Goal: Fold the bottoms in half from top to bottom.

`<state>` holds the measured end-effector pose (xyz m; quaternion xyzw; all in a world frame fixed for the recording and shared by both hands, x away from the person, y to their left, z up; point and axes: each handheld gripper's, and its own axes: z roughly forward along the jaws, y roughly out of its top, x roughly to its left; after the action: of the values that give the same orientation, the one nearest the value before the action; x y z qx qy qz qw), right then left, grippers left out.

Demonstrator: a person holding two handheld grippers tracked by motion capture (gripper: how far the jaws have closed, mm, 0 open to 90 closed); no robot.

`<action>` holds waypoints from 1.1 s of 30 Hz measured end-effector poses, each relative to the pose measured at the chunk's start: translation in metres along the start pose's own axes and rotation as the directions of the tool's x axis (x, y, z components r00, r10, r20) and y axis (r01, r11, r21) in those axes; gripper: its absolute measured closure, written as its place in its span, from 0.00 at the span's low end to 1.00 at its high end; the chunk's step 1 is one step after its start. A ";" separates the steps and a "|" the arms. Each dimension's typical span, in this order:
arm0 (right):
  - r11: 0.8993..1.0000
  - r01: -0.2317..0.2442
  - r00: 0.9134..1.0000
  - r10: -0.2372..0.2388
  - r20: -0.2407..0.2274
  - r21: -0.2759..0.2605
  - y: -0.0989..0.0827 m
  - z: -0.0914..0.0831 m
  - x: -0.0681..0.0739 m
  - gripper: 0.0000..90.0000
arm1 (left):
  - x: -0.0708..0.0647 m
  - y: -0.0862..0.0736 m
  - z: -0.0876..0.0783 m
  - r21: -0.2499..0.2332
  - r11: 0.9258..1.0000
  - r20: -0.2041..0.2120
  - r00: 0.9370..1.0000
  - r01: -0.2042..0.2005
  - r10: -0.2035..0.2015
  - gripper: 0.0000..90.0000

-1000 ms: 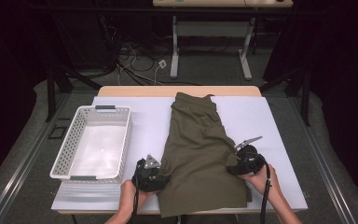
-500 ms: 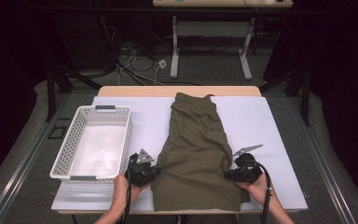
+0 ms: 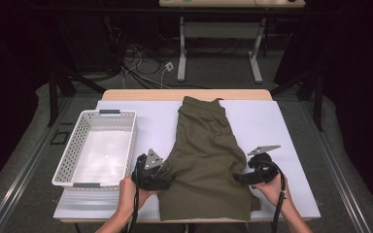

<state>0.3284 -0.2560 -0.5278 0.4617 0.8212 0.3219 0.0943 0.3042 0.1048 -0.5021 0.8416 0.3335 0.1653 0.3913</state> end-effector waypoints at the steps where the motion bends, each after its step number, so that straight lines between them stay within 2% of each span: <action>1: 1.000 0.004 1.000 -0.004 0.001 -0.010 0.002 0.000 -0.001 0.18 | -0.001 0.003 0.002 -0.004 1.000 0.014 1.000 -0.002 0.003 0.32; 8: 0.999 0.027 1.000 -0.027 -0.005 -0.038 0.015 0.004 -0.007 0.16 | -0.003 0.011 0.024 0.001 1.000 0.093 0.996 -0.010 0.010 0.42; 14: 0.998 0.036 0.999 -0.036 0.001 -0.055 0.022 0.007 -0.009 0.16 | -0.003 0.012 0.034 -0.016 1.000 0.121 0.993 -0.005 0.007 0.66; 18: 0.997 0.039 0.999 -0.038 0.012 -0.060 0.025 0.008 -0.012 0.16 | -0.004 0.015 0.040 -0.018 1.000 0.130 0.991 -0.022 0.024 0.85; 23: 0.997 0.038 0.999 -0.036 0.023 -0.070 0.030 0.008 -0.014 0.16 | -0.006 0.015 0.047 -0.004 0.999 0.146 0.989 -0.033 0.034 0.99; 30: 0.995 0.042 0.999 -0.039 0.033 -0.093 0.047 0.015 -0.015 0.17 | -0.004 0.014 0.060 0.013 0.999 0.129 0.991 -0.038 0.036 0.99; 33: 0.994 0.040 0.998 -0.036 0.045 -0.097 0.059 0.022 -0.018 0.18 | -0.003 0.012 0.069 0.043 0.998 0.130 0.991 -0.038 0.032 0.99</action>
<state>0.3895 -0.2392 -0.5117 0.4478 0.8107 0.3498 0.1407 0.3439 0.0590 -0.5368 0.8650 0.2962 0.1096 0.3899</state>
